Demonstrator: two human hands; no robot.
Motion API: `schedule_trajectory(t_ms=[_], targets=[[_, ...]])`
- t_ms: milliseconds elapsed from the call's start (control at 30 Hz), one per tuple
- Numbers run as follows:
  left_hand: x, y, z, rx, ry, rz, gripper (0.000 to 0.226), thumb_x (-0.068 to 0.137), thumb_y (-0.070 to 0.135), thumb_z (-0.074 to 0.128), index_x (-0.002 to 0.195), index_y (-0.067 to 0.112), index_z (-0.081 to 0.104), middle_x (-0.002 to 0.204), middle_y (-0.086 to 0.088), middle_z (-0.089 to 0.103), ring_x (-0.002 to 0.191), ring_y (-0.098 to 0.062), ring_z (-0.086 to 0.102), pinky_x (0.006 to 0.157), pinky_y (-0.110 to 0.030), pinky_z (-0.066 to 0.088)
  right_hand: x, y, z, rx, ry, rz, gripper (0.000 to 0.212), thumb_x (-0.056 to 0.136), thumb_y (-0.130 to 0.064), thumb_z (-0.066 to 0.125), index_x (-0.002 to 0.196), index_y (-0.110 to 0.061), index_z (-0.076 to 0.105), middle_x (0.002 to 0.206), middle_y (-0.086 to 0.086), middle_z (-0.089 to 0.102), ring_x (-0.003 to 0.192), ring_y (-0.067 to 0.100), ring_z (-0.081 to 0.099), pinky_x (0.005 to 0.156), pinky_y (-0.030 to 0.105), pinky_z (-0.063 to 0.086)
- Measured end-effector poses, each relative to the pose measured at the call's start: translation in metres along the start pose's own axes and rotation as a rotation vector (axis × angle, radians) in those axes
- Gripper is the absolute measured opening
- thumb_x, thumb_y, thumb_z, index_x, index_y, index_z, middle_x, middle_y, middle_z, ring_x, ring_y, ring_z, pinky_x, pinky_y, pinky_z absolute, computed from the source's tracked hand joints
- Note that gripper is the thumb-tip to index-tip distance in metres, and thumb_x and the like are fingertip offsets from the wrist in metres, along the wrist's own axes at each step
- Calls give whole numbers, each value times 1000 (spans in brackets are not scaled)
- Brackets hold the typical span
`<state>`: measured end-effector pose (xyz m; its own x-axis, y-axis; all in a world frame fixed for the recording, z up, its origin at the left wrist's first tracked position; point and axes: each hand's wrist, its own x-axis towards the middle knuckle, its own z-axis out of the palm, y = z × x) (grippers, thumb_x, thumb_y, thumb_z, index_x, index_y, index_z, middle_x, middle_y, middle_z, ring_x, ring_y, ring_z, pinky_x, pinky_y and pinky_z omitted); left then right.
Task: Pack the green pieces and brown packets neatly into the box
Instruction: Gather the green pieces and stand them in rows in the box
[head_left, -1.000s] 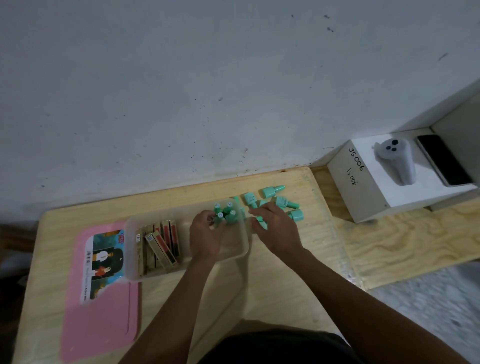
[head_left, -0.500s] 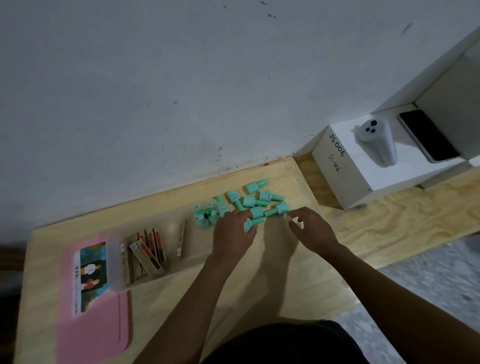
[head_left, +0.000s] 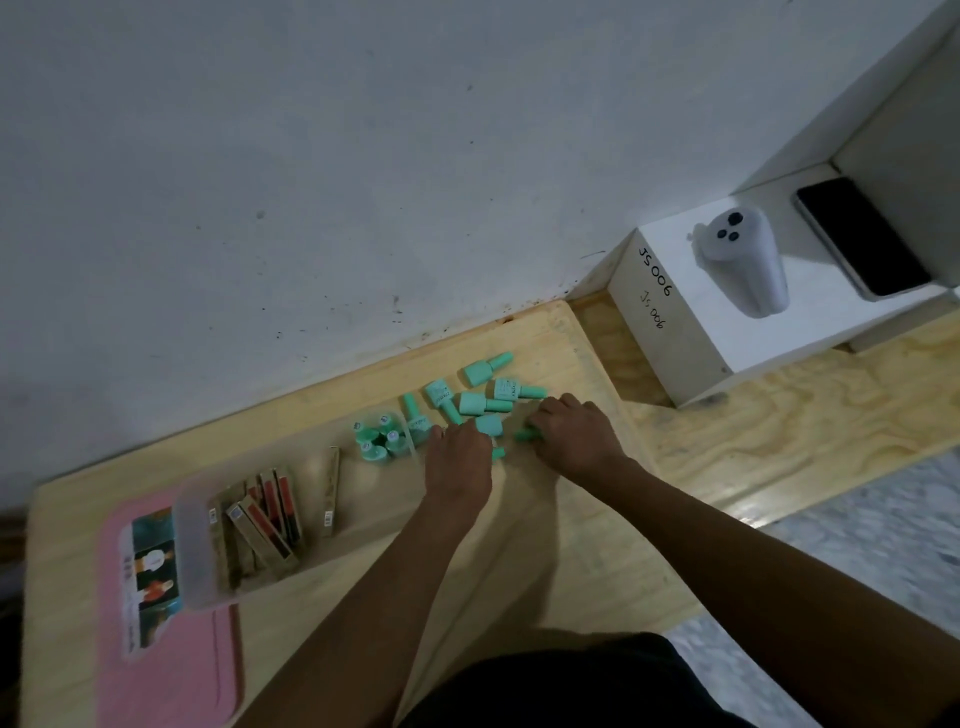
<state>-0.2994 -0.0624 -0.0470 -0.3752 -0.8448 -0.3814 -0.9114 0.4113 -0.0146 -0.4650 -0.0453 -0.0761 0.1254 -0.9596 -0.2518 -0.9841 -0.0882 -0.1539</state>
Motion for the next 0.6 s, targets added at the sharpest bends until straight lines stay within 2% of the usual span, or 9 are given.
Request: schedule_trajectory(t_ms=[100,200,267,333,400,467,533,600], targets=[[0,3,5,15,-18,-3,23,90,16,52,108,14,66,115,-7,61,109,-26,57,97,-39,36,-6,4,2,43,-41,31,34,90,-34,55,121,-20,63,115,2,63,101,18,55,80,32,47],[-3,2,6,-95,6,1,23,90,22,53,107,14,66,114,-7,62,108,-26,58,95,-39,38,-17,8,3,209,-17,146,32,92,-37,54,119,-22,64,107,1,66,92,16,57,76,32,52],[-9,-2,2,-332,72,-27,22,89,27,56,104,15,68,108,-5,66,99,-24,62,86,-36,44,-25,5,-7,499,19,290,28,94,-32,55,117,-19,65,105,-1,67,88,12,60,76,26,52],[-17,-10,-8,-720,100,-93,22,86,30,64,101,16,70,99,-2,70,85,-18,64,74,-29,49,-35,-6,-24,994,91,432,25,96,-22,57,118,-15,66,105,-3,69,91,10,65,74,16,53],[-28,-22,-21,-1048,95,-145,24,82,30,70,101,16,73,91,1,73,75,-9,65,65,-17,49,-46,-21,-45,1522,137,525,19,96,-15,56,111,-14,68,104,4,72,96,17,69,81,24,56],[-40,-37,-34,-1238,122,-175,22,80,30,73,98,17,75,85,4,74,74,-5,66,62,-10,47,-53,-37,-63,1899,124,539,18,97,-11,52,105,-11,68,102,11,74,98,22,70,87,35,56],[-50,-52,-43,-1375,139,-212,21,78,31,74,97,21,75,86,8,75,78,-3,68,65,-12,48,-56,-50,-74,2068,89,498,20,98,-10,49,108,-7,66,103,12,74,98,23,70,88,35,55],[-59,-66,-46,-1456,188,-247,21,77,30,75,96,21,75,85,11,75,75,4,67,63,-9,48,-55,-66,-79,2060,78,457,19,97,-9,50,107,-4,65,106,16,73,99,24,70,84,34,56]])
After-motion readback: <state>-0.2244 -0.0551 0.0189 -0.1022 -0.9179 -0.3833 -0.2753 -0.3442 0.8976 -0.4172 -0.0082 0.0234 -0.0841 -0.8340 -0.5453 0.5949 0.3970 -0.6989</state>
